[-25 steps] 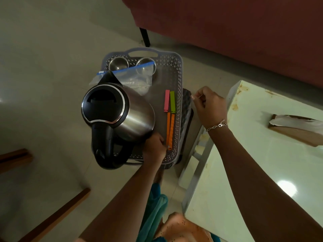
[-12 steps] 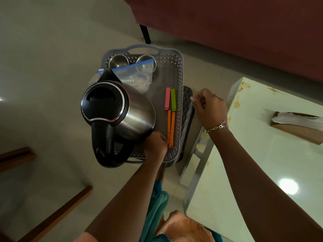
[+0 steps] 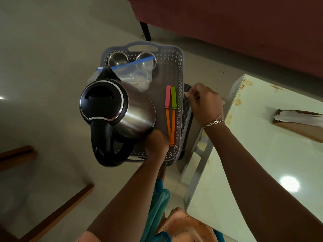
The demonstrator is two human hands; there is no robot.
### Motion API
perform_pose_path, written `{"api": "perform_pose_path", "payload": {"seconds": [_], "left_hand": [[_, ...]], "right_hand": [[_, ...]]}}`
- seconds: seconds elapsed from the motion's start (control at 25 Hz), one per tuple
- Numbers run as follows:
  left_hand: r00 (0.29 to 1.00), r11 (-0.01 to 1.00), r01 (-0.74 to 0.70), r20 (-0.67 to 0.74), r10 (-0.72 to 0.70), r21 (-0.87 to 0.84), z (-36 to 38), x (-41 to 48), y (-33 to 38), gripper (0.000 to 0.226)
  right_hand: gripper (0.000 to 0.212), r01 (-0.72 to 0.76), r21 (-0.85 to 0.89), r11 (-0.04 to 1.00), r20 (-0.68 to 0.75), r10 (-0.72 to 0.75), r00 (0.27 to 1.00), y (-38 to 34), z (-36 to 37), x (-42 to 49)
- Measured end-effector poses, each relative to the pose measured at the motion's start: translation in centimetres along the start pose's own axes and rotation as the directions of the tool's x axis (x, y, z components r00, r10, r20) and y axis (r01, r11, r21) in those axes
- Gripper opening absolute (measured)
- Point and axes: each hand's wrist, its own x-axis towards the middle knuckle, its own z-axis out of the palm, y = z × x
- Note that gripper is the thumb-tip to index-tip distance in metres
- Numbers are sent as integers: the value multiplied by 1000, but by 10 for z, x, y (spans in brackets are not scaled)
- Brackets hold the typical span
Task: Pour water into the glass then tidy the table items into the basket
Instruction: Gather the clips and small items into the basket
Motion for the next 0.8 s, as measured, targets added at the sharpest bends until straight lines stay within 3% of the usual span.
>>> {"api": "perform_pose_path", "payload": {"seconds": [0.56,0.8], "left_hand": [[996,991,90,-13,-89,104,-9,-4,6,25],[1000,1000,-17,-24,16,-14,-7,-11,16,34]], "right_hand": [[22,0,1,1000,-5,0,1000,1,-2,-3],[22,6,-3,1000,-15,-6,1000,2,-2,-3]]}}
